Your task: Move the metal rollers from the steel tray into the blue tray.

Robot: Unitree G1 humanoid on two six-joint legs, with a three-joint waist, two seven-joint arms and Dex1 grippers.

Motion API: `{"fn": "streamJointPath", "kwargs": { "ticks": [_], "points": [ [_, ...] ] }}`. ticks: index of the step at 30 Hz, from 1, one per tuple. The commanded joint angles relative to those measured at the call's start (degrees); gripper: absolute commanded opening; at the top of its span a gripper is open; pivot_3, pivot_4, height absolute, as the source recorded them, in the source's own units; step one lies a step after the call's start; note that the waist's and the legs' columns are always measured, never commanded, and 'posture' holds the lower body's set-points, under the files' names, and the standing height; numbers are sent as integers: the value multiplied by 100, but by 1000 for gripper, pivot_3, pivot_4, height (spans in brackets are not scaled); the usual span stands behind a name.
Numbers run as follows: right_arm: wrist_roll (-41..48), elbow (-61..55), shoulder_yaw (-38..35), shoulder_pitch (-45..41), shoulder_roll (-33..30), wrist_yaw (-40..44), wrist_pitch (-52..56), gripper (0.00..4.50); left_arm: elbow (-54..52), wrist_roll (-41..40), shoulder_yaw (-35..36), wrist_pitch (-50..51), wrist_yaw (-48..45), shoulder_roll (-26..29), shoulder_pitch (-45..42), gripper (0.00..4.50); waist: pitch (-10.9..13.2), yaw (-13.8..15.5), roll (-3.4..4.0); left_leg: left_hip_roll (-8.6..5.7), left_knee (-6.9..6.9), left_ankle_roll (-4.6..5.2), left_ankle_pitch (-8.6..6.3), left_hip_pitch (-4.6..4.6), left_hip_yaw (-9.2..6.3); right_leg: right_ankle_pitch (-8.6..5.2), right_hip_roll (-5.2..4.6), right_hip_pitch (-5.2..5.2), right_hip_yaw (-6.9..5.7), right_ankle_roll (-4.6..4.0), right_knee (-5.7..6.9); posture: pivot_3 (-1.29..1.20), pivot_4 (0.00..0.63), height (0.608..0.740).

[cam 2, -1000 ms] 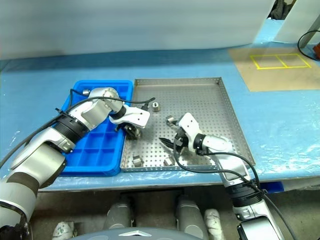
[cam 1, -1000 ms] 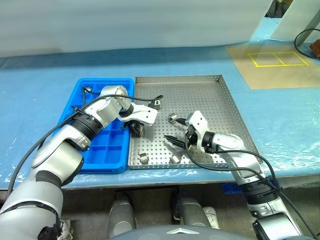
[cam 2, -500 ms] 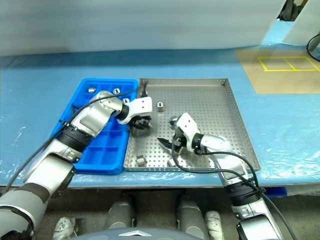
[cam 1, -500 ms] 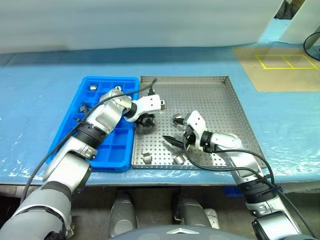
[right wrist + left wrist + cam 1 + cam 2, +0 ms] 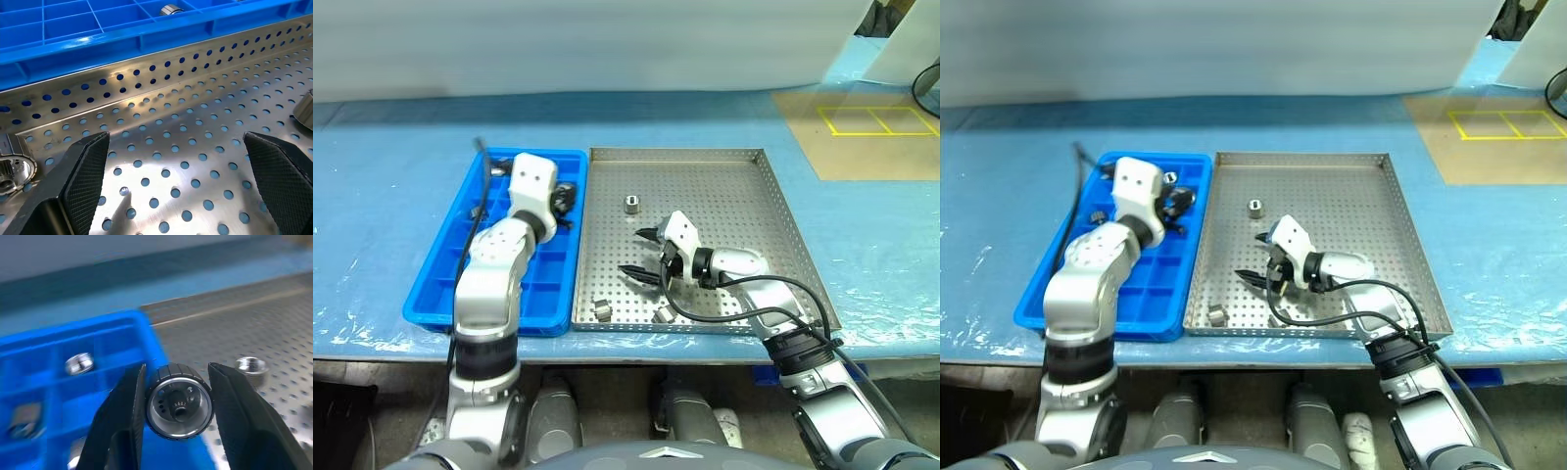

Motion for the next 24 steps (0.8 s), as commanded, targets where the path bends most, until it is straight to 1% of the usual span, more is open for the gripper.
{"fn": "streamJointPath", "kwargs": {
  "ticks": [1, 6, 12, 18, 24],
  "points": [
    [-11, 67, 72, -203, 43, 214, -205, 4500, -736, 201, 441, -555, 873, -158, 438, 1603, 2, 38, -2, 0, 0, 1, 0, -2, 0, 0, 0, -1, 0, 0, -1, 158, 150, 740],
    [-32, 320, 174, -383, 112, 440, -320, 4500, -909, 184, 789, -993, 1492, -308, 1081, 1603, 3, 220, -3, -1, 1, 3, -2, -3, -1, -1, -3, -2, -2, 2, -4, 209, 150, 740],
    [-62, 578, 218, -566, 201, 605, -435, 4500, -872, -68, 1017, -1018, 1733, -413, 1471, 1603, 5, 439, -8, -1, 1, 6, -4, -10, -2, -2, -4, -6, -2, 4, -7, 255, 150, 740],
    [-91, 636, 207, -582, 237, 672, -479, 4500, -762, -293, 1069, -1026, 1750, -313, 1649, 1603, 6, 532, -9, 0, 0, 6, -4, -12, -2, -3, -3, -9, -2, 5, -8, 260, 150, 740],
    [-98, 588, 171, -531, 198, 695, -472, 4500, -652, -387, 1017, -931, 1854, -330, 1889, 1603, 7, 545, -9, 0, -3, 5, -4, -13, -2, -4, -3, -12, -2, 7, -8, 242, 150, 740]
  ]
}}
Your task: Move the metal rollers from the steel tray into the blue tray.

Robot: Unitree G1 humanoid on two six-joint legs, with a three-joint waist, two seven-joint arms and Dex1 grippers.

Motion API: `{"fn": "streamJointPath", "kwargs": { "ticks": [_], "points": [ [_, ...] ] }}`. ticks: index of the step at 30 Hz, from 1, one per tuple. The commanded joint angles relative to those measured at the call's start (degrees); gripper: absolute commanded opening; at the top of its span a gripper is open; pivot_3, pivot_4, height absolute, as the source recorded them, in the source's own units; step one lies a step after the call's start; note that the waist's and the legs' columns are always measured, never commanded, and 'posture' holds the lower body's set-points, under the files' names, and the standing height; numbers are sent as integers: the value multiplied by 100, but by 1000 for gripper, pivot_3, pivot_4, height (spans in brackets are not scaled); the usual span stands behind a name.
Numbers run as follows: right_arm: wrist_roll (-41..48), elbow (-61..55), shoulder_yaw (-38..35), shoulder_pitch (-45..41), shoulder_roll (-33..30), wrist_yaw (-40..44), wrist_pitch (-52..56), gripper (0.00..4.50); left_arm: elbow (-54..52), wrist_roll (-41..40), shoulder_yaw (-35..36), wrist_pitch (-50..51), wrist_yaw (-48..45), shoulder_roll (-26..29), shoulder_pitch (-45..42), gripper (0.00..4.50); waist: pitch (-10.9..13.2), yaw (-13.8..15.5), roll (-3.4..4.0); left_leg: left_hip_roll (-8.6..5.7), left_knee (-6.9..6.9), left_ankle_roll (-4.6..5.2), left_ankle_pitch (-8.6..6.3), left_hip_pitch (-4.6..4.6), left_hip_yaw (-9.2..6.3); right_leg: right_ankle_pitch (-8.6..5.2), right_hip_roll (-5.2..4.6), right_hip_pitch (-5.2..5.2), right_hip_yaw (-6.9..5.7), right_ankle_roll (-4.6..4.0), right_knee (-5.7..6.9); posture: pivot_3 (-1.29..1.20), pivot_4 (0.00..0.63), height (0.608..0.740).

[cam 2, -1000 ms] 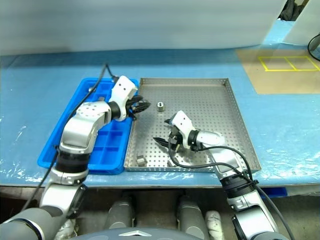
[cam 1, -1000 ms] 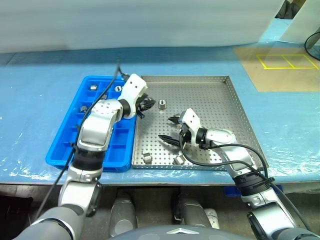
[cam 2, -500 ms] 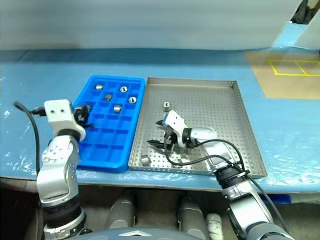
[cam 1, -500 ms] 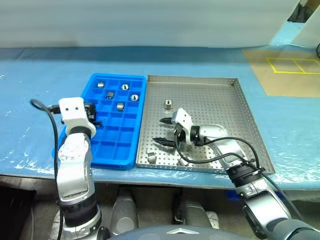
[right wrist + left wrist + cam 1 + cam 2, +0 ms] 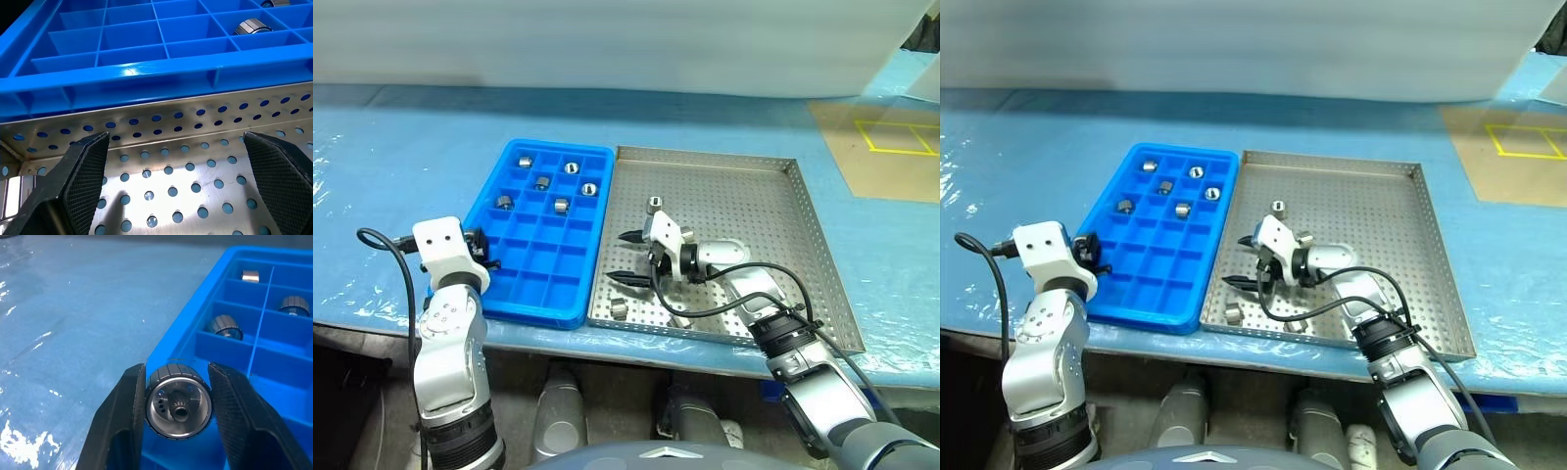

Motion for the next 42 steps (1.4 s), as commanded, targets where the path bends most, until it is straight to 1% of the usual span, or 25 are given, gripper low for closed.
{"fn": "streamJointPath", "kwargs": {
  "ticks": [1, 4, 6, 7, 12, 16, 17, 20, 24, 27, 29, 31, 39, 42],
  "points": [
    [7, -115, -58, -33, -24, 29, -94, 4500, -44, -68, -25, -5, 95, 14, 109, 1603, 0, 0, 0, 0, 0, 0, 0, 1, 0, 0, 0, 0, 0, 0, 0, 241, 150, 740],
    [-4, -109, -60, -25, -31, 22, -105, 4500, 30, -155, -47, 26, 127, -11, 141, 1603, 0, 2, 0, 0, 0, 0, 0, 1, 0, 0, 1, 0, 0, 0, 1, 236, 150, 740],
    [-8, -120, -60, -11, -33, 12, -107, 4500, 61, -241, -58, 38, 131, -14, 117, 2331, 0, 2, 0, -1, 0, 0, 0, 3, 0, 0, 0, 0, 2, 1, 1, 234, 150, 740],
    [-7, -125, -63, -7, -33, 6, -104, 4500, 73, -278, -65, 39, 138, -21, 91, 2594, 0, 2, 0, -1, -1, 0, 0, 4, 1, 0, 0, 0, 2, 1, 2, 228, 150, 740],
    [-24, -146, -88, 19, -49, -44, -110, 4500, 91, -466, -221, 56, 154, -34, -227, 4349, 0, 2, 0, -1, 0, -1, 1, 6, 1, 0, 0, 0, 2, 1, 5, 221, 150, 740],
    [-18, -244, -110, 89, -84, -109, -87, 4500, 180, -640, -319, 60, 96, -8, -575, 4349, 0, 3, 0, -1, 0, -1, 1, 3, 1, 0, 0, 0, 2, 1, 5, 221, 150, 740],
    [-18, -254, -118, 96, -91, -129, -85, 4500, 212, -689, -382, 31, 39, 30, -717, 4349, 0, -1, 1, -1, 0, -1, 1, 3, 1, 0, 0, 0, 3, 1, 4, 177, 150, 740],
    [-11, -347, -179, 149, -139, -232, -46, 4500, 392, -852, -696, -50, -313, 242, -1165, 4349, 0, -5, 0, -2, 0, -2, 1, 3, 1, 0, 1, -1, 3, 1, 6, 138, 150, 740],
    [145, -695, -348, 367, -274, -315, 170, 4500, 745, -1135, -913, -181, -814, 514, -1522, 4349, 0, -37, 0, -6, 4, -2, 1, 5, 4, 1, -1, -1, 8, 2, 10, 82, 150, 740],
    [294, -1022, -497, 573, -422, -293, 400, 4500, 913, -1398, -1116, -166, -1285, 758, -1692, 4349, 0, -142, 1, -4, 3, -4, 2, 5, 5, 0, 1, -1, 8, 3, 11, 45, 150, 740],
    [367, -1223, -592, 694, -551, -293, 540, 4500, 1001, -1536, -1392, -188, -1769, 1041, -1793, 4349, 0, -175, 1, -4, 3, -18, 10, 5, 5, 0, 2, -1, 8, 4, 11, 14, 150, 740],
    [382, -1342, -665, 763, -652, -326, 629, 4500, 1147, -1604, -1555, -246, -2056, 1240, -1909, 4349, 0, -253, 1, -4, 3, -21, 12, 9, 6, 0, 2, -1, 9, 4, 14, -4, 150, 740],
    [429, -1775, -957, 1009, -853, -597, 853, 4500, 1798, -1691, -2036, -554, -2862, 1628, -2459, 4349, -1, -453, 3, -5, 3, -27, 17, 15, 9, 1, 3, 0, 16, 3, 22, -87, 150, 740],
    [444, -1903, -987, 1084, -879, -678, 913, 4500, 1980, -1685, -2223, -719, -3127, 1727, -2581, 4349, -1, -481, 4, -5, 3, -27, 17, 16, 10, 1, 3, 0, 18, 3, 21, -107, 150, 740]
  ]
}}
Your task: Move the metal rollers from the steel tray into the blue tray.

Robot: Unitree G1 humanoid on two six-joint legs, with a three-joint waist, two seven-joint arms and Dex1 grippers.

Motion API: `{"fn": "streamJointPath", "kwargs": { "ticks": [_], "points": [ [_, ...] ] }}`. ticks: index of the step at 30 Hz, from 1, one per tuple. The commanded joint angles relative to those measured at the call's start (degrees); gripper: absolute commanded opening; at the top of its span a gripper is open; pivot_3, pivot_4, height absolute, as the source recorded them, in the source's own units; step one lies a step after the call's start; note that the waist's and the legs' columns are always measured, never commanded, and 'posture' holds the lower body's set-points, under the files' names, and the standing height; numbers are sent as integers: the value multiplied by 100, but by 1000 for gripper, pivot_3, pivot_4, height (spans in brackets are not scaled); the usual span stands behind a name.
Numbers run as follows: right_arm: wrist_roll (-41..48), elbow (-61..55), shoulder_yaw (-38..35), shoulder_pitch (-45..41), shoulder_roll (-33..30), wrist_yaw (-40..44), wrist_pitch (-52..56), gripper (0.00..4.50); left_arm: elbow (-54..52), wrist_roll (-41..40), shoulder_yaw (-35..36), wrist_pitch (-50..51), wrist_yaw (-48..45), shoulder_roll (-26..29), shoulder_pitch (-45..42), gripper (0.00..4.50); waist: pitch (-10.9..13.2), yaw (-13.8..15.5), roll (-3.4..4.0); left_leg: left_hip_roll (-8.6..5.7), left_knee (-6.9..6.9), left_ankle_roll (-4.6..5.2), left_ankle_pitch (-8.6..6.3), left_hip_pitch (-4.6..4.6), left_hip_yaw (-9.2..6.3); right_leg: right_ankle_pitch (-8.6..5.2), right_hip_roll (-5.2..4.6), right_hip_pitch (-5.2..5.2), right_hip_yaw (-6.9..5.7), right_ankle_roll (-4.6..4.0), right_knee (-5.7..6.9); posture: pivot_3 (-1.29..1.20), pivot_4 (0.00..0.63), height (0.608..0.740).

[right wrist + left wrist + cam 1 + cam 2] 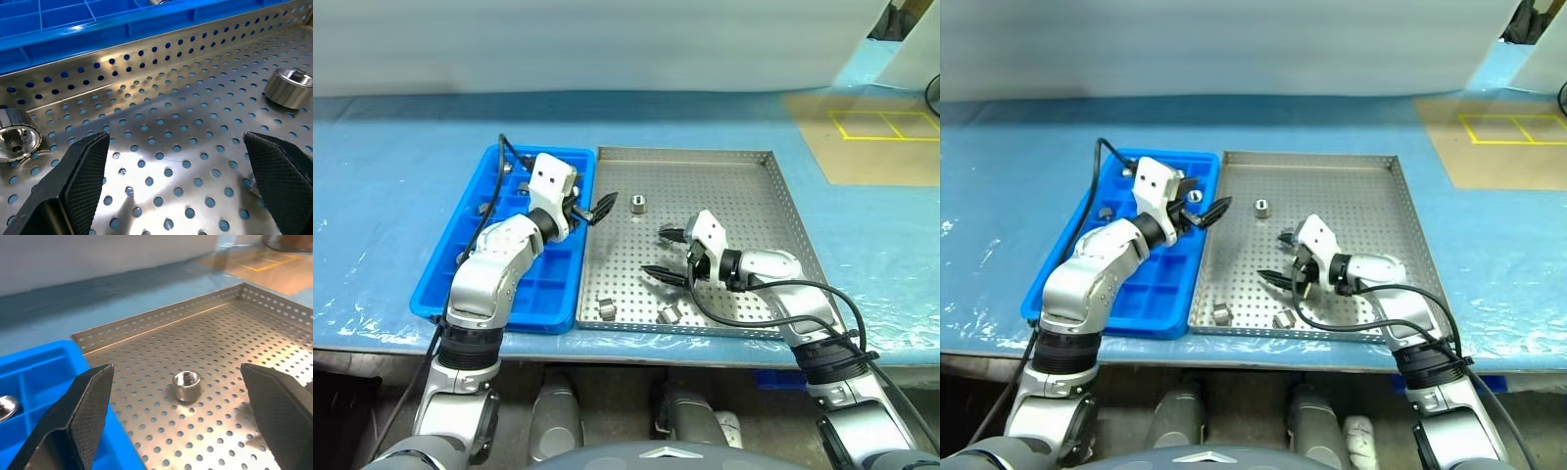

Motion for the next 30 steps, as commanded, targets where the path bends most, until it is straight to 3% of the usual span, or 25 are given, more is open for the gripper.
{"fn": "streamJointPath", "kwargs": {
  "ticks": [1, 7, 20, 30],
  "points": [
    [128, -347, -166, 67, -53, -87, 52, 4500, 95, -55, -192, -278, -325, 106, -201, 4349, 0, -13, 0, 0, 0, 0, 0, 1, 1, 0, 0, 0, 0, 0, 0, -112, 150, 740],
    [158, -466, -297, 97, -133, -230, 107, 4500, 383, -9, -445, -442, -750, 307, -297, 4349, 0, -116, 1, 0, 1, 0, 0, 2, 3, 0, 0, 1, 2, 0, 3, -139, 150, 740],
    [181, -678, -351, 298, -223, -290, 256, 4500, 182, -604, -1065, 86, -2897, 1486, -427, 4349, 0, -149, 6, 0, 3, 0, 0, 13, 8, 1, 0, 7, 8, -1, 9, -166, 150, 740],
    [146, -647, -270, 295, -248, -263, 256, 4500, 193, -333, -1618, -362, -3968, 2220, -539, 4349, 0, -152, 11, 0, 3, -2, 1, 21, 9, 0, 0, 13, 10, -2, 9, -161, 150, 740]
  ]
}}
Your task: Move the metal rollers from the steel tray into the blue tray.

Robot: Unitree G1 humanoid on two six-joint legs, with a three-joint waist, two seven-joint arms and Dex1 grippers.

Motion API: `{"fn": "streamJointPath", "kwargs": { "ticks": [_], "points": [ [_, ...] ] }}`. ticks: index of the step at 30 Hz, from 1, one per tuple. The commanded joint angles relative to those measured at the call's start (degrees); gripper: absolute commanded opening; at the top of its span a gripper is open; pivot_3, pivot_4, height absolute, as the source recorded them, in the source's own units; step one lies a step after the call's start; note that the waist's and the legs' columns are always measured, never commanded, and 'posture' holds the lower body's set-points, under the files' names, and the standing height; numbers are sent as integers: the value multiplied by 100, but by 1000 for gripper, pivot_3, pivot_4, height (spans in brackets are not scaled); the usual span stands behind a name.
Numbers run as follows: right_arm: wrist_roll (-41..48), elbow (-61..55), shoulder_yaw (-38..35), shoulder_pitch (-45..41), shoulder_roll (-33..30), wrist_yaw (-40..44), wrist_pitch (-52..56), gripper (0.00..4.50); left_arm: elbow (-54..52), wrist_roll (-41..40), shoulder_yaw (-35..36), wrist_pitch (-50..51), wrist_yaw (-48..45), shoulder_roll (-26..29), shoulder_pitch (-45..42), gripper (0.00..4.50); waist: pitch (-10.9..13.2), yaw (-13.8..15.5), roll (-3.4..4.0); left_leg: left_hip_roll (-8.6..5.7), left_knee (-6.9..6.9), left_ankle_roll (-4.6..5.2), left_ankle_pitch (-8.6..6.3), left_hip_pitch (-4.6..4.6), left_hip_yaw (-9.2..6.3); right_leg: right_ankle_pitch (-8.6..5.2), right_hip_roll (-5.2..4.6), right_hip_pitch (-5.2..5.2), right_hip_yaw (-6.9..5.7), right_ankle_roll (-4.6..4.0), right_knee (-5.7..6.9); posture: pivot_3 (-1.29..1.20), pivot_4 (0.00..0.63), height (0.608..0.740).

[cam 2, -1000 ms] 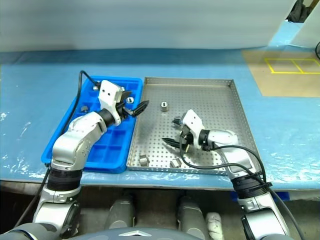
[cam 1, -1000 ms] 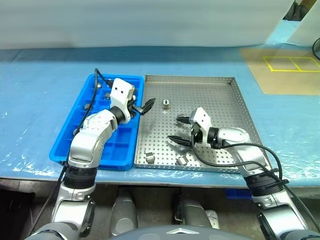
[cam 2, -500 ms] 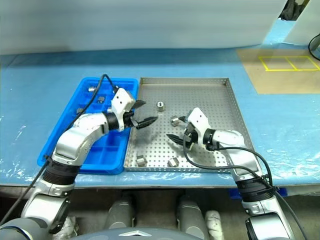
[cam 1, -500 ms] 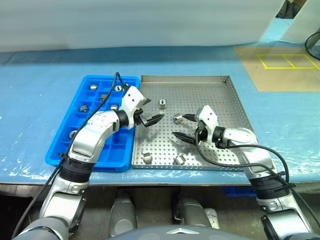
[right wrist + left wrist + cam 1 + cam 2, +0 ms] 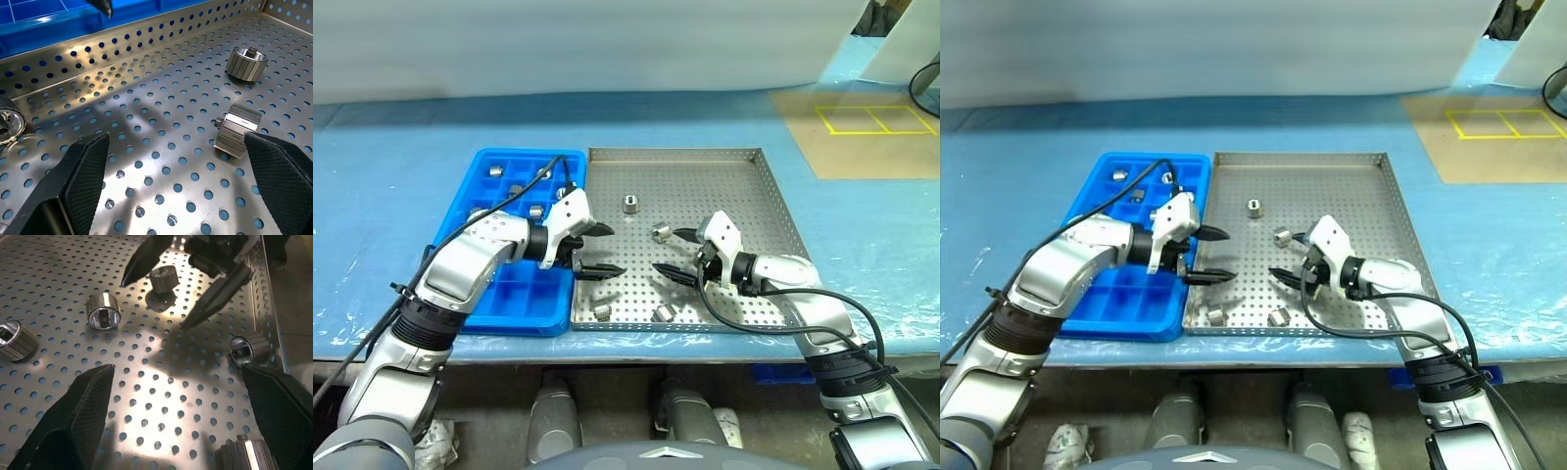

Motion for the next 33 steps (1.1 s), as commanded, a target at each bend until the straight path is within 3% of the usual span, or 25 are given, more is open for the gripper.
{"fn": "streamJointPath", "kwargs": {
  "ticks": [1, 21, 33],
  "points": [
    [98, -213, -52, -5, -45, 19, -26, 4500, -213, 47, -168, -198, -348, 160, -98, 4349, 0, 3, 0, 0, 0, 0, 0, 0, 0, 0, 0, 0, 0, 0, 0, -159, 150, 740],
    [11, -238, 50, 122, -71, 17, -55, 4500, 34, 1160, -1170, -992, -1120, 571, -103, 4349, -2, 0, 5, 0, 4, -2, 1, 5, 0, 0, 0, 6, 1, 0, 5, -167, 150, 740],
    [-45, -241, 122, 192, -67, -20, -90, 4500, 349, 1240, -925, -910, -744, -133, -303, 4349, -4, 52, 34, -15, 17, 18, -11, 67, 6, -4, -27, 97, 0, 7, -2, -169, 150, 740]
  ]
}}
